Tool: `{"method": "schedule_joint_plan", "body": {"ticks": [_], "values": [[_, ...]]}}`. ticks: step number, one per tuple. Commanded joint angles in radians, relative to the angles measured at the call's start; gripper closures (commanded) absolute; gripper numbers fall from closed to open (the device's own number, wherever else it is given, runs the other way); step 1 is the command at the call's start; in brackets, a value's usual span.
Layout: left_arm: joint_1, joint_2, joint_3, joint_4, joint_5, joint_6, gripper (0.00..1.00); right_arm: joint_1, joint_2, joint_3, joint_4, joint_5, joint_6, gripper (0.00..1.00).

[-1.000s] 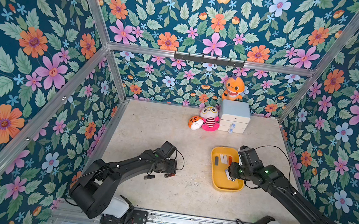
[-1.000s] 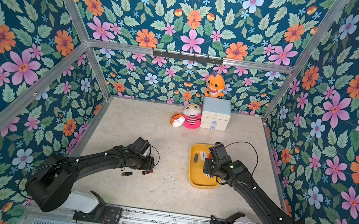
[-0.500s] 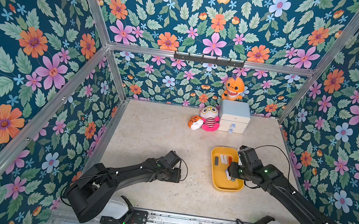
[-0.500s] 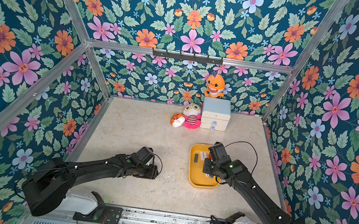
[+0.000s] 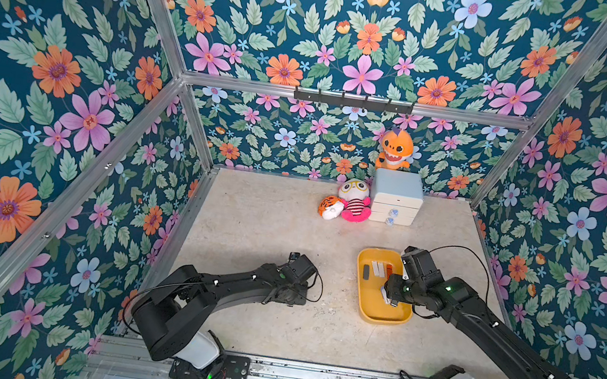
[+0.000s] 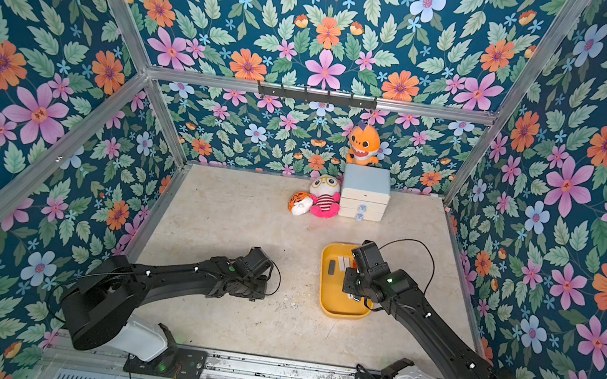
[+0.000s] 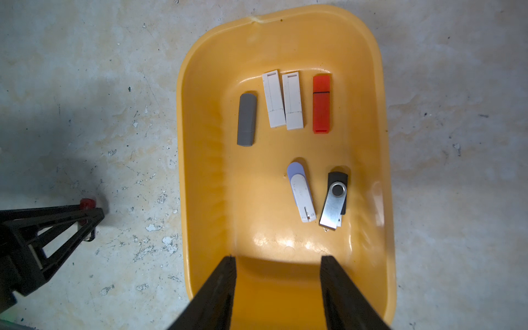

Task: Put the usb flash drive into the storage box
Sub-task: Pick up the USB flash from the center of the board.

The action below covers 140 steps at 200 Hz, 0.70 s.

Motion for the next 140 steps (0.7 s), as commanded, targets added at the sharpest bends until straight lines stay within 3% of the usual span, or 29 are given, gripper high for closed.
{"method": "schedule_joint_plan", "body": {"ticks": [1,78,140], "values": [[-0.021,0.037,0.003,-0.134,-0.030,-0.029,0.55,0.000,0.005,0.005,-0.010,0.001,-0.007,0.47],[-0.051,0.025,0.031,-0.222,-0.053,-0.021,0.85,0.001,-0.006,-0.002,-0.010,-0.002,-0.001,0.47],[-0.082,-0.097,0.135,-0.236,-0.036,-0.040,0.87,0.000,-0.047,-0.004,-0.018,0.031,0.011,0.47]]}}
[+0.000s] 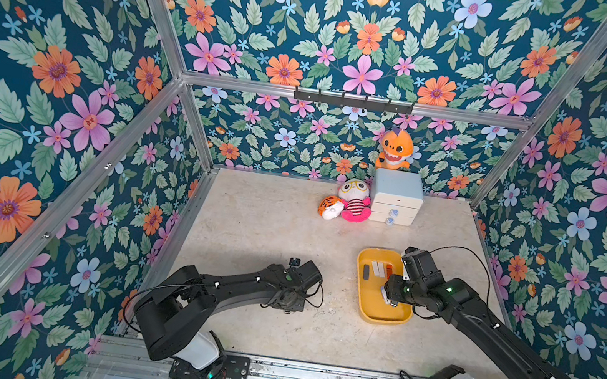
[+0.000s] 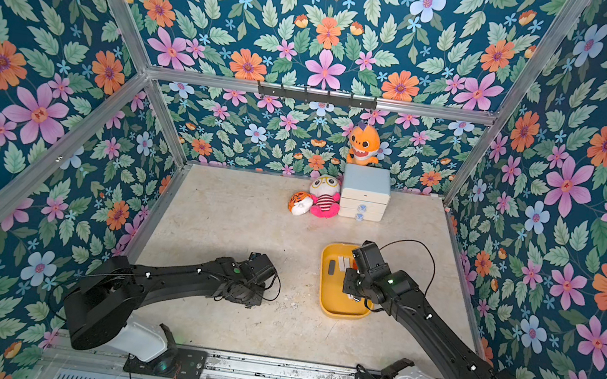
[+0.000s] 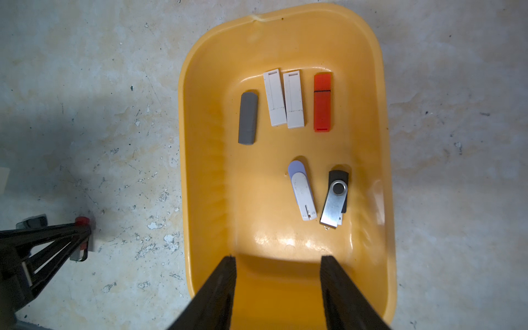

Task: Put the usb flash drive into the storage box
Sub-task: Pick up the USB flash from the center of the board, then place the USB flash in the storage box.

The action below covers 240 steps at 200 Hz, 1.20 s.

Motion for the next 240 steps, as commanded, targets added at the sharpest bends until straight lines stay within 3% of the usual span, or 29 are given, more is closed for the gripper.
{"method": "schedule_joint_plan", "body": {"ticks": [1,26,51,91,139,240], "values": [[-0.019,-0.055,0.059,-0.029,0.017,-0.015,0.87,0.000,-0.029,0.000,-0.017,0.036,0.009,0.47],[-0.081,-0.097,0.160,0.002,0.017,-0.054,0.85,0.001,-0.087,-0.012,-0.010,0.090,0.032,0.47],[-0.149,-0.050,0.266,0.098,0.037,-0.104,0.86,-0.022,-0.170,-0.070,0.015,0.158,0.088,0.47],[-0.236,0.132,0.436,0.256,0.001,-0.196,0.85,-0.138,-0.326,-0.196,0.022,0.234,0.163,0.47],[-0.287,0.407,0.684,0.214,-0.027,-0.244,0.85,-0.171,-0.438,-0.280,0.042,0.314,0.201,0.47],[-0.290,0.597,0.734,0.220,-0.057,-0.350,0.81,-0.171,-0.450,-0.378,0.122,0.325,0.209,0.47]]}}
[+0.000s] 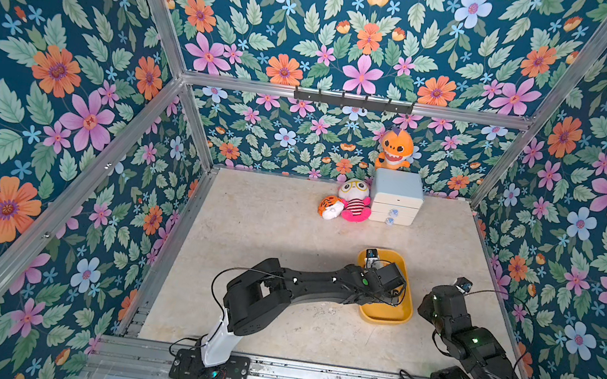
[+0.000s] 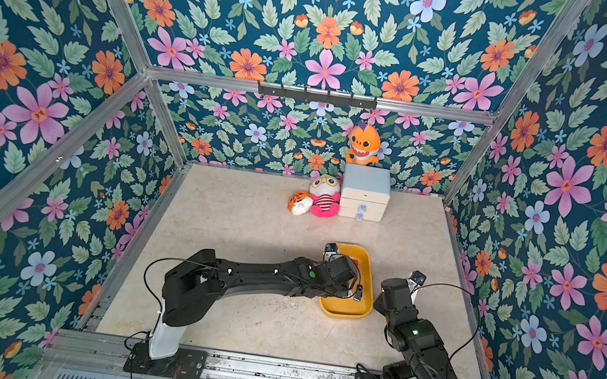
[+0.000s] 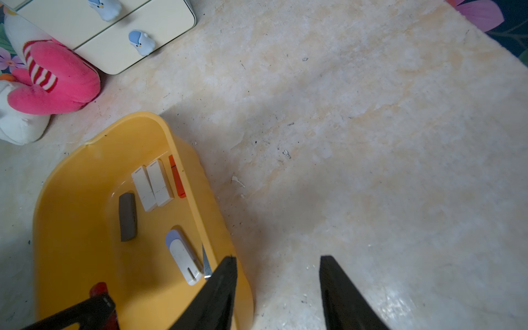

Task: Put the usb flash drive into the storage box
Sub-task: Place the USB flash in the storage box.

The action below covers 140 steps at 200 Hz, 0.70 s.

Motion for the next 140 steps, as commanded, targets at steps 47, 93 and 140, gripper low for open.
{"method": "schedule_joint_plan", "body": {"ticks": [47,93,140], "values": [[0.000,0.100,0.089,-0.034,-0.027,-0.044,0.79,0.001,-0.019,-0.013,0.038,-0.006,0.005,0.47],[0.001,0.146,0.125,-0.066,-0.037,-0.069,0.76,0.000,-0.017,-0.013,0.042,-0.017,0.002,0.47],[0.001,0.162,0.119,-0.072,-0.038,-0.076,0.71,0.001,-0.015,-0.013,0.046,-0.025,0.001,0.47]]}}
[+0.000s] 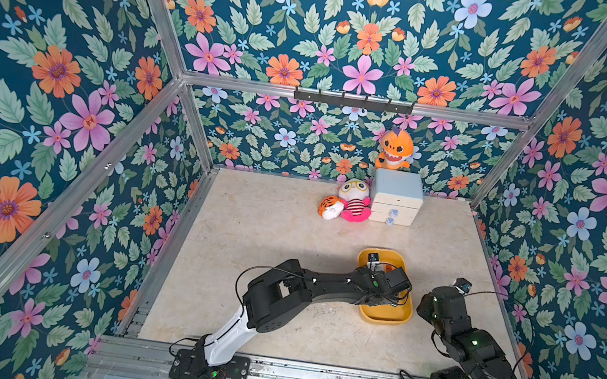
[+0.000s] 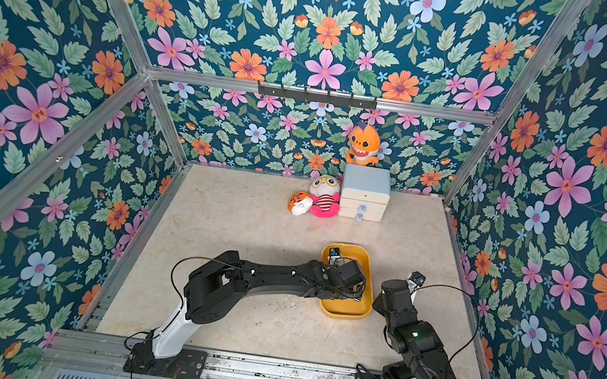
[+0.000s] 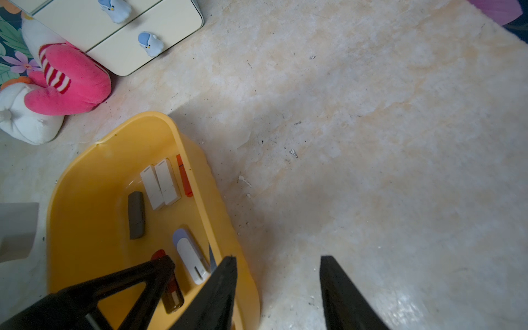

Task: Put the usb flash drive into the storage box
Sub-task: Place the USB flash in the storage box.

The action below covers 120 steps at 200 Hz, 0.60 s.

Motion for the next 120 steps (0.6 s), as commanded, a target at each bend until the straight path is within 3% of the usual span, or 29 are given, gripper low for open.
{"method": "schedule_joint_plan", "body": {"ticks": [1,53,120], "values": [[0.003,0.008,0.003,-0.024,-0.011,-0.008,0.71,0.001,0.002,0.001,0.016,-0.006,-0.002,0.47],[0.002,0.021,0.020,-0.023,0.006,-0.008,0.61,0.001,0.003,0.001,0.018,-0.012,-0.005,0.47],[-0.002,-0.057,0.066,-0.046,0.003,0.048,0.56,0.001,0.006,0.009,0.025,-0.042,-0.017,0.47]]}}
